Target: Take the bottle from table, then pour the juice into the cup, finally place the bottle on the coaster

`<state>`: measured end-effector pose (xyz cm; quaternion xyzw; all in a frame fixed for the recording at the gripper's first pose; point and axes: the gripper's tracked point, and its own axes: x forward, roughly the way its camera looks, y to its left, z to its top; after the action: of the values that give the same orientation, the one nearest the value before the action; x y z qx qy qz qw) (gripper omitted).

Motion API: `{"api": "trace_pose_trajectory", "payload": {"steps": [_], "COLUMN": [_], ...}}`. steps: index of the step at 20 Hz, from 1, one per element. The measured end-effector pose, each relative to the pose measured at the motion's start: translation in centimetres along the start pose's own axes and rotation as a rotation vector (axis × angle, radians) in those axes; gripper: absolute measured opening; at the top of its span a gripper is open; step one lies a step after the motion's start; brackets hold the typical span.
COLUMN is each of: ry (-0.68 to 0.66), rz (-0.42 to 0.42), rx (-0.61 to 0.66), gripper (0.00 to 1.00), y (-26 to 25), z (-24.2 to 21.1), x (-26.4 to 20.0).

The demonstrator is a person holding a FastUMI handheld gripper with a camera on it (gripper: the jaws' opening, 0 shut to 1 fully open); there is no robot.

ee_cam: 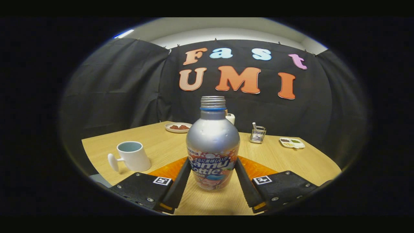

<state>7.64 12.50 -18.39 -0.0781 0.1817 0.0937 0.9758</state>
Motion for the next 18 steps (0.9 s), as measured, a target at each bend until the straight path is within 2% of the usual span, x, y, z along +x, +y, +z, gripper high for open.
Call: {"api": "trace_pose_trajectory", "payload": {"steps": [6,13,18], "ry": [0.019,-0.021,-0.056], "rz": [-0.077,-0.198,-0.216], "rx": [-0.185,-0.507,-0.706], "gripper": [0.76,0.76,0.76], "y": [-0.4,-1.5,-0.8], "z": [0.4,1.1,1.7], "x": [2.2,3.9,4.5]}}
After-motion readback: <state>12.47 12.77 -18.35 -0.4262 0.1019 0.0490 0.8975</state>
